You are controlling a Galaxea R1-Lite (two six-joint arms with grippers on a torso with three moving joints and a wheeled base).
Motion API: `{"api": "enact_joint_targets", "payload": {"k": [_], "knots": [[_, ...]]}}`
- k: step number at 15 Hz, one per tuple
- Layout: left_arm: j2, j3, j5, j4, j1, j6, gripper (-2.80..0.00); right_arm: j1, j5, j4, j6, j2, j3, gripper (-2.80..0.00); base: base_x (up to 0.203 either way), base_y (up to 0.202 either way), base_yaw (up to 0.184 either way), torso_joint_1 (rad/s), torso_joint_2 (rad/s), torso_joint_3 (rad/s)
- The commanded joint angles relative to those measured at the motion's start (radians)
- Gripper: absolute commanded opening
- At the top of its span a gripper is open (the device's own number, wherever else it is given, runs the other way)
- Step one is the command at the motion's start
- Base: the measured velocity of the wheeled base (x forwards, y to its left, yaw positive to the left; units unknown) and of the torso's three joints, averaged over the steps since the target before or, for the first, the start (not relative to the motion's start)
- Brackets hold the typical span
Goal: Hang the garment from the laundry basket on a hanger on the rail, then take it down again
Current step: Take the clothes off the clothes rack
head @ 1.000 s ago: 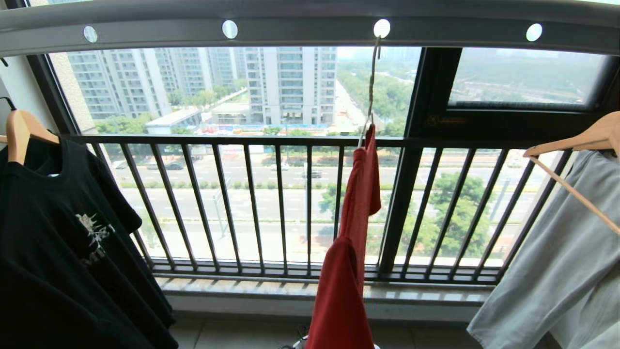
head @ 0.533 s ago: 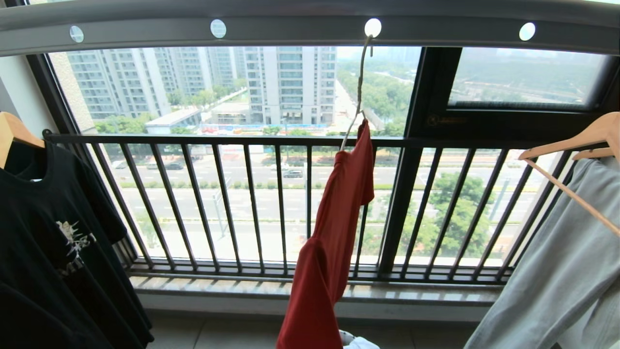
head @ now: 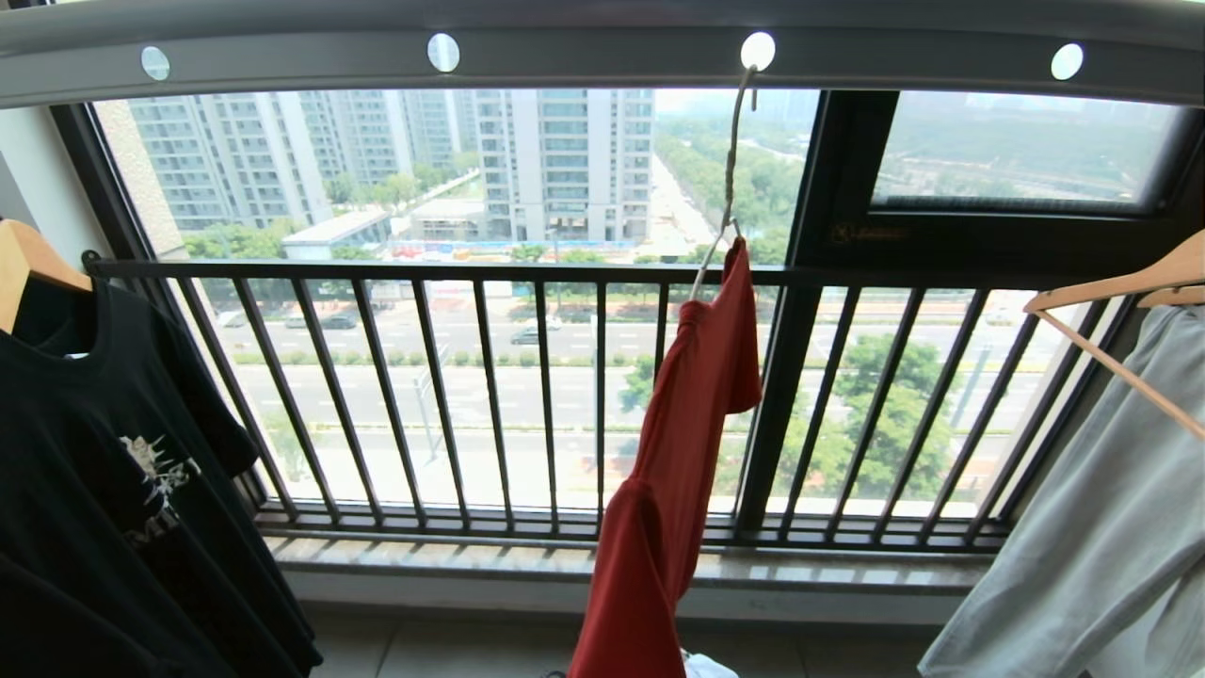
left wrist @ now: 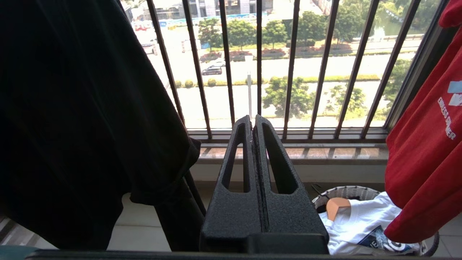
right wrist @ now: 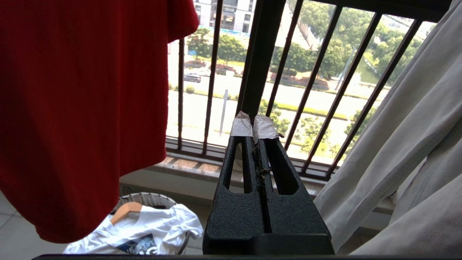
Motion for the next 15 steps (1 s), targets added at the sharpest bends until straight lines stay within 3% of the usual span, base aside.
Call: {"api": "enact_joint_targets", "payload": {"k": [1, 5, 15], "knots": [[0.001, 0.007, 0.001, 0.002, 0.000, -0.036, -2.80, 0.001, -0.005, 0.112, -0.015, 0.001, 0.004, -2.80, 0.000, 0.000, 0.000, 0.000, 0.00, 0.000], [0.002, 0.007, 0.004, 0.001, 0.000, -0.098, -2.80, 0.000, -0.012, 0.085, 0.025, 0.002, 0.005, -2.80, 0.000, 0.000, 0.000, 0.000, 0.00, 0.000], [0.000, 0.007, 0.004, 0.001, 0.000, -0.099, -2.80, 0.000, -0.010, 0.085, 0.025, 0.002, 0.005, -2.80, 0.000, 0.000, 0.000, 0.000, 0.00, 0.000]]}}
